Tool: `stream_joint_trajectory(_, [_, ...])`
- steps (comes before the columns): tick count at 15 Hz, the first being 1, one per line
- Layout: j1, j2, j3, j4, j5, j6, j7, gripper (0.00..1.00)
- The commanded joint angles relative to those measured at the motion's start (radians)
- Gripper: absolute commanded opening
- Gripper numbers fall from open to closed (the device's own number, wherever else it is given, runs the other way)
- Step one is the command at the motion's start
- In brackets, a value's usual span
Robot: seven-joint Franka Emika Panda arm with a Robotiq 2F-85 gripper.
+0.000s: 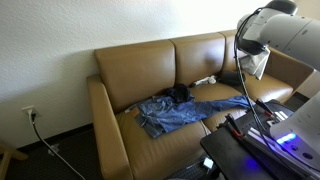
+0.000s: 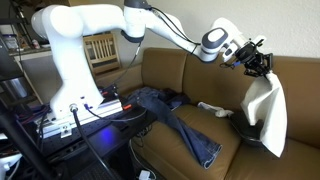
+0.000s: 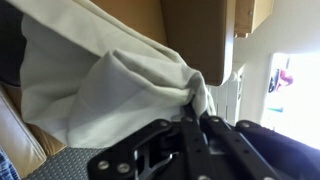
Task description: Unfold the white towel
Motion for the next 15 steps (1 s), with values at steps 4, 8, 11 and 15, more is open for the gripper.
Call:
stream_joint_trajectory(4, [0.01,-0.002,-0.01,-0.014,-0.007,0.004,-0.001,0.05])
stream_joint_trajectory(8, [0.12,-0.22,0.002,-0.184,-0.007,0.024,-0.111,0.01])
stream_joint_trajectory(11, [0.16,-0.34,-0.019,-0.18,-0.146,0.036,-0.056,0.01])
stream_joint_trajectory(15, [0.129,-0.534,0.058,-0.133,-0.309,0.016,-0.118,0.01])
